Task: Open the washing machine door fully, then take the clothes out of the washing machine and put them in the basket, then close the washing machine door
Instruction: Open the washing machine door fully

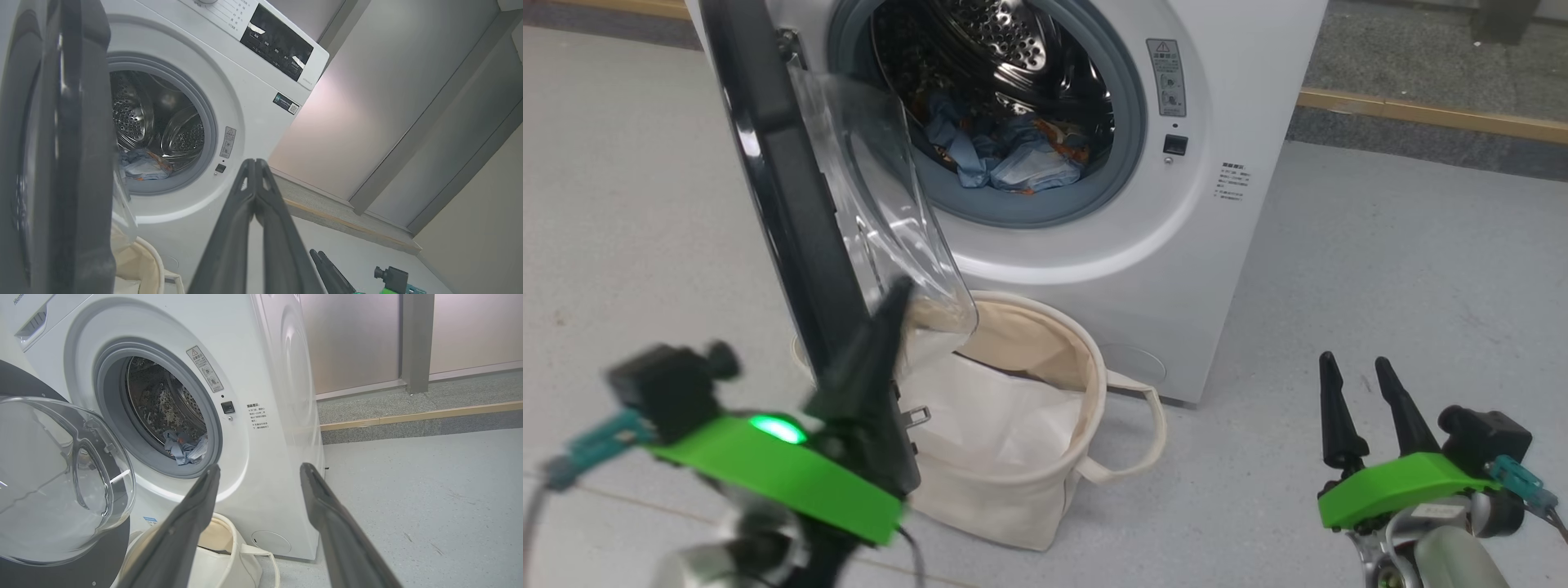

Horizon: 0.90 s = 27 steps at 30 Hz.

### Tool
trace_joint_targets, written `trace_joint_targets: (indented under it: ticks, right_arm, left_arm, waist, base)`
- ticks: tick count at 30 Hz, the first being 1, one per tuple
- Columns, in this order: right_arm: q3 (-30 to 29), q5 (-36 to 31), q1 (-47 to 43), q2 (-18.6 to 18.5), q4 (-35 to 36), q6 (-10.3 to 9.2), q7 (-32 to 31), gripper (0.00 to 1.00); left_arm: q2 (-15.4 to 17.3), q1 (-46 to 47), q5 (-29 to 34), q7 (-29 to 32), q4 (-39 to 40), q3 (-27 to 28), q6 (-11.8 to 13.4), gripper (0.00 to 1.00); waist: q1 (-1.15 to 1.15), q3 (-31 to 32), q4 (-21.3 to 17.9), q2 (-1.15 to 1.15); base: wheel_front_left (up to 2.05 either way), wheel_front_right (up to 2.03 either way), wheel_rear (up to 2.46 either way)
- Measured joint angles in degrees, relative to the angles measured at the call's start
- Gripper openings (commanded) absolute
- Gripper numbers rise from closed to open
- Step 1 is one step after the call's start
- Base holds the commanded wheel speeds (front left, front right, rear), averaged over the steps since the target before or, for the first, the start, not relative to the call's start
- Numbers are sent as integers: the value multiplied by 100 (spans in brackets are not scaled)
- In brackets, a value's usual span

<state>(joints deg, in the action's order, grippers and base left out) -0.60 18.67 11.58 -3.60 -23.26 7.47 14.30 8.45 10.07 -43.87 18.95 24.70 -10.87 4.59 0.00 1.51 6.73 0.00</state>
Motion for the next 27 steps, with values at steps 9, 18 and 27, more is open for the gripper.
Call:
trace_joint_targets:
  ticks: [9, 18, 27]
  right_arm:
    - [36, 8, 0, 0, -3, 0, 0, 100]
    - [166, 110, 102, 0, -2, 0, 0, 100]
    - [296, 178, 218, 0, 88, 0, 0, 100]
  left_arm:
    - [-358, -281, 204, -453, -814, -722, 32, 0]
    - [-479, 4, 312, -1549, -2270, -760, -47, 0]
    - [-525, 393, 606, -2208, -3063, -661, 194, 0]
  waist:
    - [0, -48, 20, 0]
    - [0, -254, -22, 0]
    - [0, -331, 182, 0]
  base:
    - [0, 0, 0]
    - [0, 0, 0]
    - [0, 0, 0]
